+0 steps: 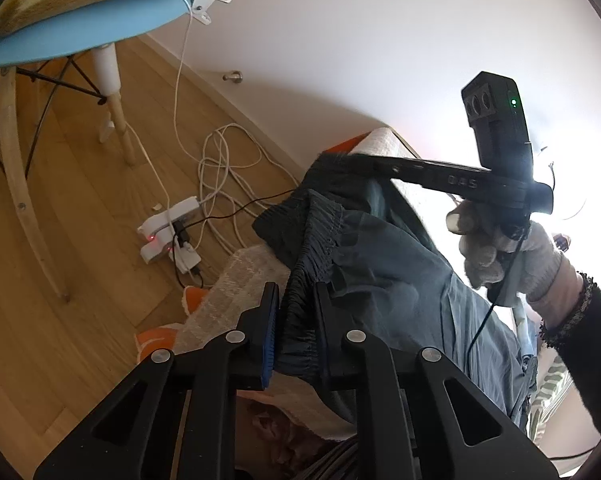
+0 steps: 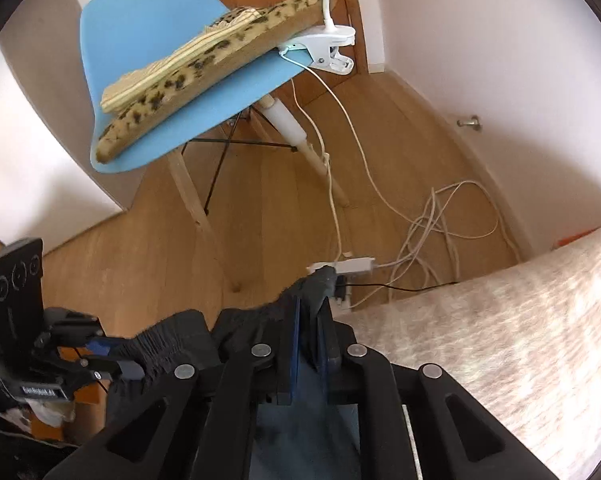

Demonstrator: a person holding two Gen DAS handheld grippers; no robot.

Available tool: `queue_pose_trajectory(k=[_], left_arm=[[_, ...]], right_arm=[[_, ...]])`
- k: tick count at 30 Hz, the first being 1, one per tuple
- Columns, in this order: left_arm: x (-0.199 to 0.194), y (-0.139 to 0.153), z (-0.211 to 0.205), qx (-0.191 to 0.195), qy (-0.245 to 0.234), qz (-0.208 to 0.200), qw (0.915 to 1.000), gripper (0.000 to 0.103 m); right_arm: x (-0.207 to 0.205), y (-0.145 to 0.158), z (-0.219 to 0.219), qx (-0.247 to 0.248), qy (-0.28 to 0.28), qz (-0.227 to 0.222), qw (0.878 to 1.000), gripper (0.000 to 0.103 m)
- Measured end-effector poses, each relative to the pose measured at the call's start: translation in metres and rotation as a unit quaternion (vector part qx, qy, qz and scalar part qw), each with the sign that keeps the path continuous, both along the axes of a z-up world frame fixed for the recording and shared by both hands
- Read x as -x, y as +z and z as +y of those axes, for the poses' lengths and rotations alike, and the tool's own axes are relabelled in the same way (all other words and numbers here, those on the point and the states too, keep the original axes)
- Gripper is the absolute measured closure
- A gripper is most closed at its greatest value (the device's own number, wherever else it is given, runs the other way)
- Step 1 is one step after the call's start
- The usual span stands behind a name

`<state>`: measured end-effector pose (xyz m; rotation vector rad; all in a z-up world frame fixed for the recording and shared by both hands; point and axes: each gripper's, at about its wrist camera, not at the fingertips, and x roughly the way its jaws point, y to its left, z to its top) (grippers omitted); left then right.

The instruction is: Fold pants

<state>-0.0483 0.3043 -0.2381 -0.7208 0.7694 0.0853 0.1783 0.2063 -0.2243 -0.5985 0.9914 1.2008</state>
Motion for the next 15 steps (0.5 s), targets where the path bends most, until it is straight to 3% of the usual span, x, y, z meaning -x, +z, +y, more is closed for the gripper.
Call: queue_pose_trajectory(k=[1, 2, 4, 7, 12, 15], left_arm=[[-0.001, 0.000, 0.000, -0.001, 0.000, -0.001, 1.0000, 0.090], [-0.001, 0.001, -0.001, -0.002, -0.002, -0.002, 1.0000, 0.090], [-0.003, 0.004, -0.004, -0.017, -0.008, -0.005, 0.9998, 0.092], [-0.006, 0.011, -0.008, -0.043, -0.017, -0.008, 0.9989, 0.094], [-0.010, 0.017, -0.009, -0.056, -0.021, -0.012, 0.9981, 0.095], [-0.013, 0.017, -0.009, -0.065, -0.025, -0.013, 0.9975, 0.096]], right_arm=[[-0.003, 0.002, -0.003, 0.006, -0.011, 0.001, 1.000, 0.057], [-0.005, 0.005, -0.007, 0.004, -0.019, -0.003, 1.000, 0.053], [-0.007, 0.017, -0.028, -0.019, -0.013, 0.019, 1.000, 0.053], [-0.004, 0.019, -0.049, -0.035, 0.020, 0.090, 0.995, 0.053], [0.012, -0.009, -0.056, 0.028, 0.043, 0.075, 0.996, 0.053], [0.024, -0.017, -0.053, 0.049, 0.062, 0.067, 0.995, 0.075]])
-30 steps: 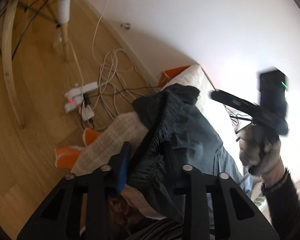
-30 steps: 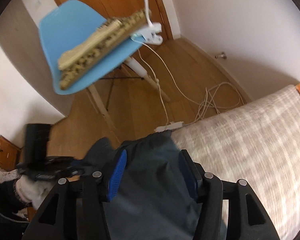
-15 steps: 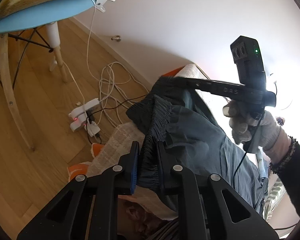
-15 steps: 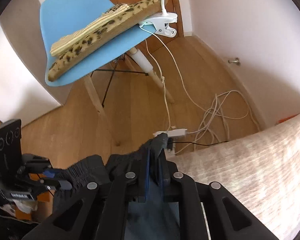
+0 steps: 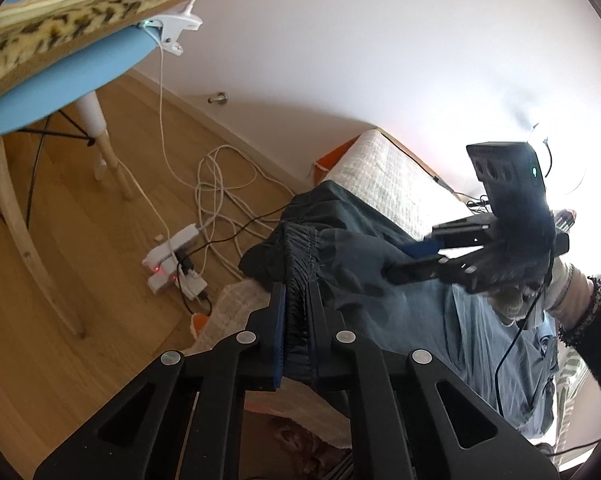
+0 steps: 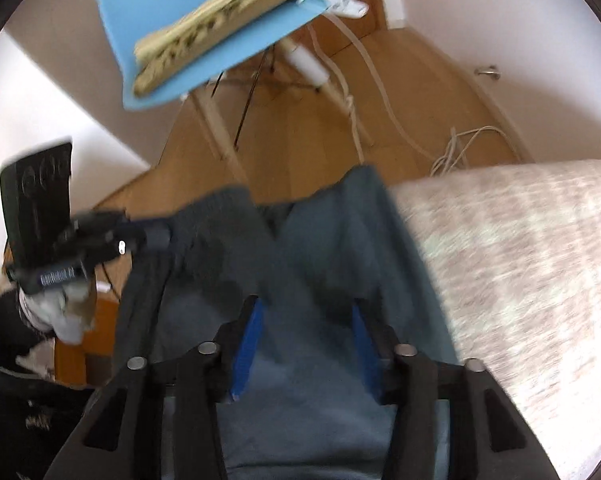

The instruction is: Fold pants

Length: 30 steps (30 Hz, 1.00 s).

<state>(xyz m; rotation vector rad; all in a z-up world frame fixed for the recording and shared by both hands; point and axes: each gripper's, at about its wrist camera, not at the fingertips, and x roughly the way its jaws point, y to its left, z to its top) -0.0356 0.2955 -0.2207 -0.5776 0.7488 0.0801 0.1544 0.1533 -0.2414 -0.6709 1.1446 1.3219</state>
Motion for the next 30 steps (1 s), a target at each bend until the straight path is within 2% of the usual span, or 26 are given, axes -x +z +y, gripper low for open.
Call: queue_pose_trajectory(k=[2, 4, 7, 9, 13, 15, 18, 22, 24, 27, 28, 29, 30], left_arm=[[-0.002, -0.001, 0.000, -0.004, -0.002, 0.004, 1.0000, 0.096], [-0.004, 0.000, 0.000, -0.005, -0.005, 0.005, 1.0000, 0.097], [-0.009, 0.007, 0.002, -0.015, -0.011, -0.001, 0.9998, 0.097], [-0.019, 0.012, 0.004, -0.036, -0.014, -0.006, 0.9992, 0.097], [-0.048, 0.006, 0.013, -0.045, -0.028, 0.004, 0.9986, 0.097], [-0.064, 0.000, 0.021, -0.030, -0.036, 0.012, 0.9988, 0.097], [-0.076, -0.005, 0.027, -0.037, -0.039, 0.023, 0.9983, 0.097], [-0.075, -0.010, 0.032, -0.023, -0.049, 0.034, 0.9980, 0.097], [-0.075, -0.015, 0.033, -0.018, -0.060, 0.055, 0.9965, 0.091], [-0.067, -0.016, 0.049, 0.005, -0.033, 0.057, 0.9978, 0.079], [-0.064, -0.015, 0.053, 0.017, -0.026, 0.053, 0.9981, 0.073], [-0.059, -0.015, 0.061, 0.036, -0.015, 0.050, 0.9980, 0.067], [-0.055, -0.015, 0.065, 0.050, -0.005, 0.052, 0.9974, 0.056]], right_arm=[[0.005, -0.002, 0.003, 0.005, 0.004, -0.015, 1.000, 0.099], [0.010, 0.008, 0.003, -0.003, 0.006, -0.031, 1.000, 0.102], [0.012, 0.033, 0.000, -0.035, 0.001, -0.059, 0.998, 0.103], [0.009, 0.053, -0.004, -0.058, -0.012, -0.074, 0.996, 0.103], [-0.008, 0.067, 0.004, -0.059, -0.035, -0.110, 0.992, 0.103], [-0.017, 0.061, 0.008, -0.043, -0.043, -0.123, 0.991, 0.103], [-0.023, 0.044, 0.015, -0.021, -0.057, -0.133, 0.989, 0.103], [-0.027, 0.023, 0.022, -0.010, -0.070, -0.125, 0.990, 0.103], [-0.026, 0.015, 0.028, -0.001, -0.070, -0.111, 0.991, 0.103], [-0.021, 0.013, 0.025, 0.011, -0.074, -0.130, 0.989, 0.094], [-0.019, 0.016, 0.021, 0.006, -0.076, -0.131, 0.989, 0.088], [-0.017, 0.021, 0.016, 0.000, -0.079, -0.132, 0.988, 0.076], [-0.014, 0.027, 0.010, -0.004, -0.083, -0.136, 0.987, 0.072]])
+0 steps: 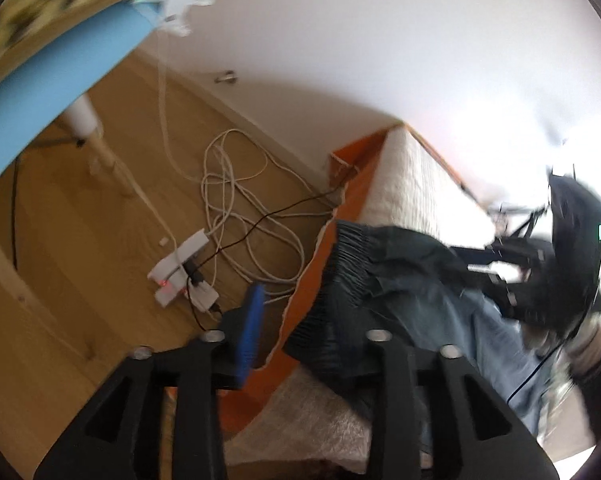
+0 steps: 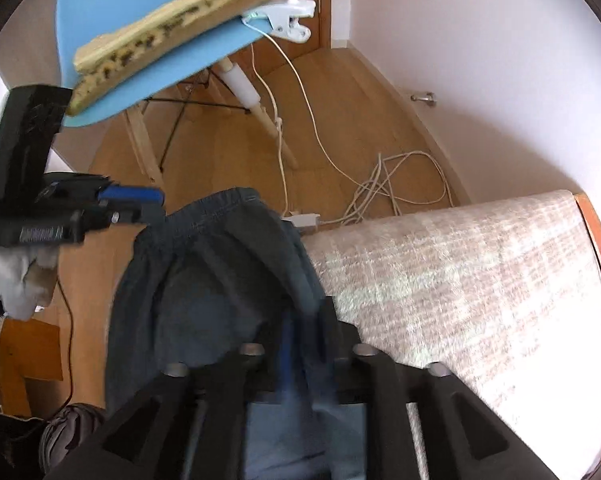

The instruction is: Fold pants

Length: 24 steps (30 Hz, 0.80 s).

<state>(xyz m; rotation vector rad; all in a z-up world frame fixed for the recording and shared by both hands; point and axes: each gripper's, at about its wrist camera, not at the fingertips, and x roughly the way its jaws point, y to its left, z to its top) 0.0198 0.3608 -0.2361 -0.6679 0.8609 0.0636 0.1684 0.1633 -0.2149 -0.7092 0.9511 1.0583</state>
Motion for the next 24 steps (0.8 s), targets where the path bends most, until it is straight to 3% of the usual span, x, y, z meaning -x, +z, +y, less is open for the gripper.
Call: queue_pose_trajectory(k=[3, 7, 11, 15, 20, 24], left_arm=[[0.014, -0.008, 0.007, 0.060, 0.010, 0.002, 0.9982, 0.055], [0.024, -0.025, 0.000, 0.151, 0.012, 0.006, 0.9884, 0.047], [0.022, -0.037, -0.007, 0.203, 0.012, 0.012, 0.9790, 0.042], [0.021, -0.027, -0.009, 0.151, 0.033, 0.021, 0.9877, 0.042], [0.023, 0.008, -0.023, 0.096, 0.025, 0.002, 0.9950, 0.042], [0.021, 0.045, -0.055, 0.032, -0.012, -0.020, 0.9992, 0.042]], right_arm=[[0.009, 0.014, -0.018, -0.016, -0.006, 0.000, 1.000, 0.069], [0.034, 0.028, -0.047, -0.053, 0.006, 0.050, 0.997, 0.067], [0.069, 0.022, -0.064, -0.032, 0.038, 0.056, 0.997, 0.067], [0.082, 0.026, -0.103, -0.027, 0.016, 0.049, 0.998, 0.067], [0.080, 0.044, -0.181, -0.059, -0.079, 0.033, 0.995, 0.066], [0.081, 0.063, -0.259, -0.110, -0.189, 0.014, 0.976, 0.064]])
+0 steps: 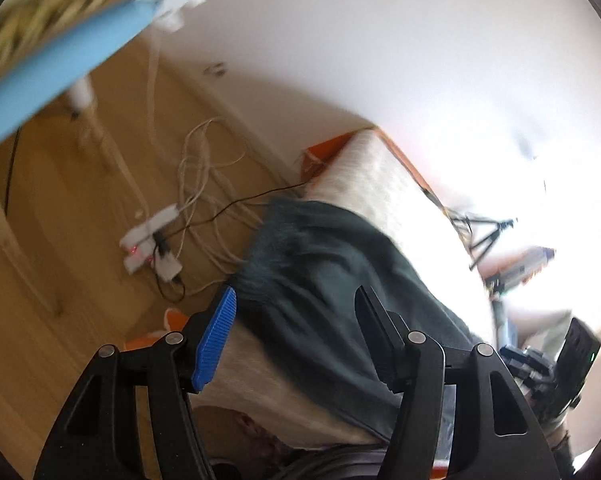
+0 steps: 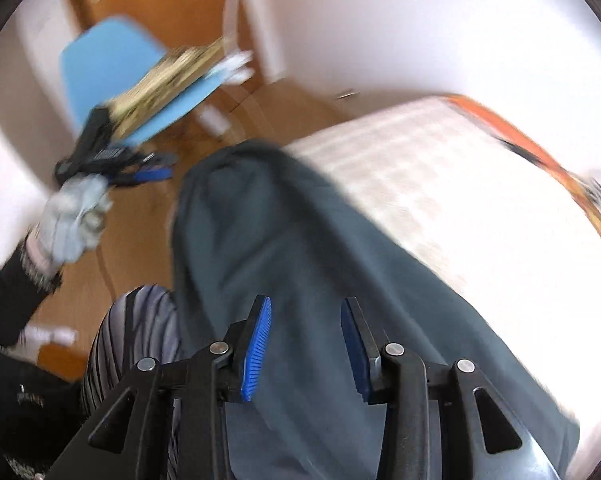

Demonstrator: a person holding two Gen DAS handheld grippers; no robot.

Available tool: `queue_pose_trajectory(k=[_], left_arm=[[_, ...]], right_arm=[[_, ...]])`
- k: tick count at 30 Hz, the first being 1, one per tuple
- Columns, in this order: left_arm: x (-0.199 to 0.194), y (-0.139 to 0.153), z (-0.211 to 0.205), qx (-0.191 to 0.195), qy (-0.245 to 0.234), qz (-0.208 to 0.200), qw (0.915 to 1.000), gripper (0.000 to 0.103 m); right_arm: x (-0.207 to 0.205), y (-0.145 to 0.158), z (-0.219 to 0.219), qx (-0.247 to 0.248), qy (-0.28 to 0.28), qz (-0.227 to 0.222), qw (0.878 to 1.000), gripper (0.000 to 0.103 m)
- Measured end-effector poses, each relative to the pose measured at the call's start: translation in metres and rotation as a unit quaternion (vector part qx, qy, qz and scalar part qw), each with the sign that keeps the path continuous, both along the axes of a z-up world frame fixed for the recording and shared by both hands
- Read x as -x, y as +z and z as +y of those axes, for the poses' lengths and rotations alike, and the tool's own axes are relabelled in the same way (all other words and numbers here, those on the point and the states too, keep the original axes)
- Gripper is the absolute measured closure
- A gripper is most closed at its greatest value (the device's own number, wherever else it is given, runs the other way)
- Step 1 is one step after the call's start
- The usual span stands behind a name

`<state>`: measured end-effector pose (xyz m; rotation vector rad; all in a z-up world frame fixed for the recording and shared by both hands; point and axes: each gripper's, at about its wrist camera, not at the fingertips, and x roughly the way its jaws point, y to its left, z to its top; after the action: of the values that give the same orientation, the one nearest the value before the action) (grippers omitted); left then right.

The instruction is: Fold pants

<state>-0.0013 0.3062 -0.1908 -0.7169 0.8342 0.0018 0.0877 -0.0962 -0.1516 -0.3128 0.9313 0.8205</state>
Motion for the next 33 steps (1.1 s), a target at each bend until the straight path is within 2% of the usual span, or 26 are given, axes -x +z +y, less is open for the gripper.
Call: queue_pose_trajectory(k=[3, 5, 6, 10, 13, 21, 25, 28, 33], left_arm=[[-0.005, 0.025, -0.032, -0.022, -0.042, -0.021, 0.9987, 0.042], [-0.011, 0.038, -0.054, -0.028, -0.068, -0.031, 0.9969, 0.042], [-0.014, 0.046, -0.070, -0.030, -0.086, -0.037, 0.9952, 0.042], [-0.029, 0.072, -0.133, -0.033, -0.154, -0.058, 0.9858, 0.041], [-0.040, 0.083, -0.175, -0.024, -0.194, -0.064, 0.9787, 0.033], [-0.066, 0.103, -0.303, -0.034, -0.319, -0.063, 0.9451, 0.031], [-0.081, 0.098, -0.360, -0.028, -0.365, -0.053, 0.9290, 0.031], [-0.091, 0.091, -0.411, -0.029, -0.401, -0.040, 0.9146, 0.031], [-0.103, 0.077, -0.493, -0.023, -0.465, -0.017, 0.8849, 0.031]], right_arm=[[0.009, 0.007, -0.042, -0.009, -0.066, -0.016, 0.998, 0.059], [0.018, 0.011, -0.073, -0.012, -0.104, -0.030, 0.994, 0.041], [0.023, 0.013, -0.087, -0.015, -0.122, -0.037, 0.992, 0.039], [0.044, 0.021, -0.153, -0.033, -0.183, -0.042, 0.982, 0.038], [0.056, 0.025, -0.210, -0.047, -0.235, -0.047, 0.970, 0.037], [0.105, 0.026, -0.343, -0.077, -0.370, -0.046, 0.925, 0.037], [0.130, 0.022, -0.399, -0.081, -0.417, -0.044, 0.904, 0.037], [0.147, 0.018, -0.432, -0.081, -0.448, -0.043, 0.889, 0.037], [0.166, 0.001, -0.480, -0.081, -0.493, -0.032, 0.866, 0.037]])
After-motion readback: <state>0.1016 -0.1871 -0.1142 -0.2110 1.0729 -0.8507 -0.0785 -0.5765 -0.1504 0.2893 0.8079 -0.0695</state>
